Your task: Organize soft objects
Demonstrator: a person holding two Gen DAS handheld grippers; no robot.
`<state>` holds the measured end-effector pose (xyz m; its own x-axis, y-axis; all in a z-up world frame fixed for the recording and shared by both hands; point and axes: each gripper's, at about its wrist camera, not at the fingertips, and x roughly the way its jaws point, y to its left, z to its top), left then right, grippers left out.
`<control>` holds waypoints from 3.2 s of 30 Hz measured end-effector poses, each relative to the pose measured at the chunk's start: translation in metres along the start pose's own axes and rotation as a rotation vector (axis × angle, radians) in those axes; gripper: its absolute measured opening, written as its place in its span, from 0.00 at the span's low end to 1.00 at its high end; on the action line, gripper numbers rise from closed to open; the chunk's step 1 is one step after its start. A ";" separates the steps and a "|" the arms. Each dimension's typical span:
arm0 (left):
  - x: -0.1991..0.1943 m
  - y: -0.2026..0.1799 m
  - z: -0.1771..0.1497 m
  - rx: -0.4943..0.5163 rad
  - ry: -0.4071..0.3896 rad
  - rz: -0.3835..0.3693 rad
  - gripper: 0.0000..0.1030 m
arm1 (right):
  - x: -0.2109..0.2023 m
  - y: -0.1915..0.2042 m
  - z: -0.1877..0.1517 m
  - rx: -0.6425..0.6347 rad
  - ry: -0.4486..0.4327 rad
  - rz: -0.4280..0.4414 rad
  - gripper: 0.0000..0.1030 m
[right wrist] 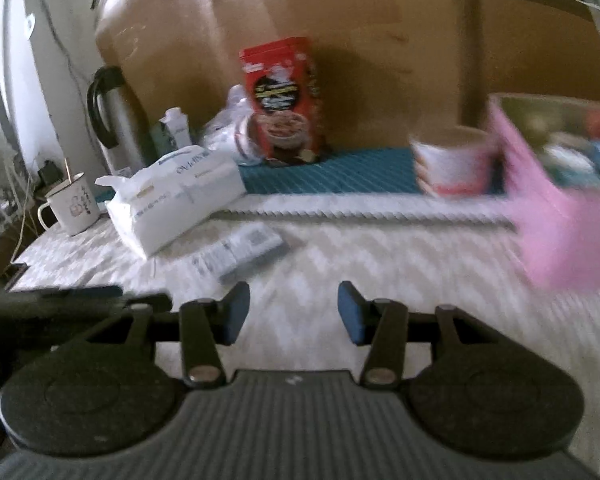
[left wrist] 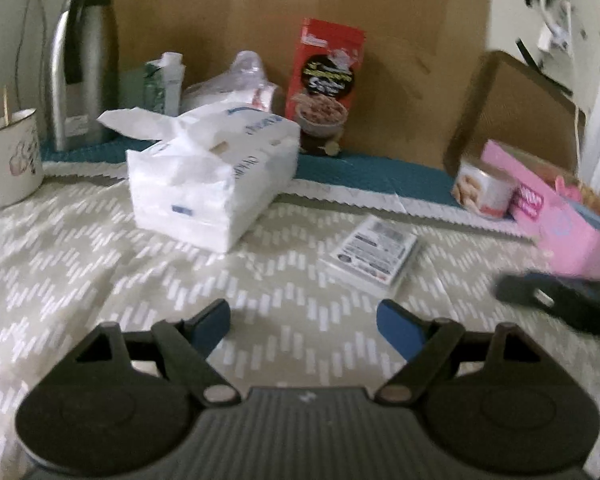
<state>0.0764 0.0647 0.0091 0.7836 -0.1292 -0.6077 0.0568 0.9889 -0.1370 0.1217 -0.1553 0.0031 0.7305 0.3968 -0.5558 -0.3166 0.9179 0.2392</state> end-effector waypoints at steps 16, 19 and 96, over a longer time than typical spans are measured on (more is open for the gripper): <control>0.001 0.016 0.002 -0.088 -0.024 -0.047 0.81 | 0.070 0.003 0.035 -0.026 0.158 0.083 0.29; 0.001 0.016 0.003 -0.090 -0.022 -0.056 0.81 | 0.036 -0.007 0.015 0.010 0.165 0.129 0.30; -0.005 -0.298 0.043 0.412 -0.033 -0.275 0.89 | -0.201 -0.140 -0.062 0.147 -0.375 -0.416 0.51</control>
<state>0.0822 -0.2261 0.0866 0.7242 -0.3933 -0.5665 0.4984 0.8662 0.0357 -0.0183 -0.3635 0.0320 0.9484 -0.0486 -0.3132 0.1109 0.9766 0.1842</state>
